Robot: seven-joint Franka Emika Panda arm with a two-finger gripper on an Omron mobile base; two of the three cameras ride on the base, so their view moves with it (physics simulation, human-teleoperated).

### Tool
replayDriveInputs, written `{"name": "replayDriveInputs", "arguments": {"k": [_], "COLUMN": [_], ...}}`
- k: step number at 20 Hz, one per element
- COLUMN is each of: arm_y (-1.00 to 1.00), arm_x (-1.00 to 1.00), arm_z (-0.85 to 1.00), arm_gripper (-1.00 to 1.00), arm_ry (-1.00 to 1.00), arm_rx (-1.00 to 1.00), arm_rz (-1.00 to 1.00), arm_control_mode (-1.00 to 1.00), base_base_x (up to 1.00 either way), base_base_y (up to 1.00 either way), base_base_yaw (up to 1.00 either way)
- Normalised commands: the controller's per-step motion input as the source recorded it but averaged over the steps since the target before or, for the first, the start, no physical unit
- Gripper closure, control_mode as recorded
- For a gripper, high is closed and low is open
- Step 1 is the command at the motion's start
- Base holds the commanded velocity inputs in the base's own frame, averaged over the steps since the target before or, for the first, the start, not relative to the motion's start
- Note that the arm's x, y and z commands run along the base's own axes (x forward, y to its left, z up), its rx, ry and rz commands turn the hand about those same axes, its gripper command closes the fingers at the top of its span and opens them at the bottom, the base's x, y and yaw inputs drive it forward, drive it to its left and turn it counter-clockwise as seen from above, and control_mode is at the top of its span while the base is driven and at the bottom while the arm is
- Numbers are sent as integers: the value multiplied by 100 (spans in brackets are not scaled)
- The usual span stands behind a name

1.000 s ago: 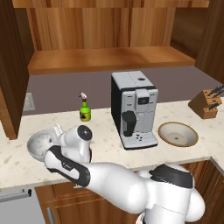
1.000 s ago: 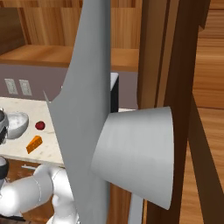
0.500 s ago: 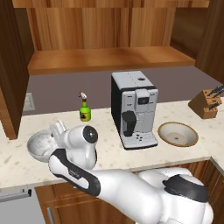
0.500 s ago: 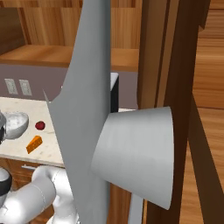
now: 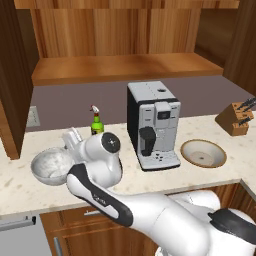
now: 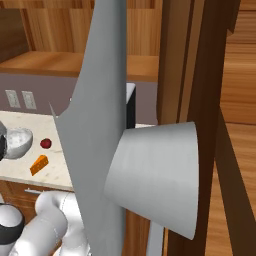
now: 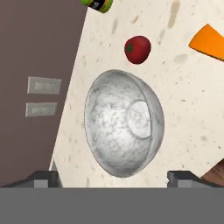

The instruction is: Pick both bowls and place them on the counter. Then place the cheese in one bowl and place the tomato in the other bowl.

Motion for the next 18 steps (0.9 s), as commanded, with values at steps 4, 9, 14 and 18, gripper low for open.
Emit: {"name": "replayDriveInputs", "arguments": {"k": [4,9,14,18], "arm_y": [-32,-40,-40,-44], "arm_x": [-23,-29,-28,-21], "arm_z": [32,17,8,0], "arm_gripper": [-100,-100,-100,-100], "arm_ry": [1,0,0,0], "arm_rx": [-9,-9,-11,-9], "arm_rz": [1,3,4,7], "arm_control_mode": [-100,-100,-100,-100], "base_base_x": [0,0,0,0], "base_base_y": [0,0,0,0], "base_base_yaw": [0,0,0,0]}}
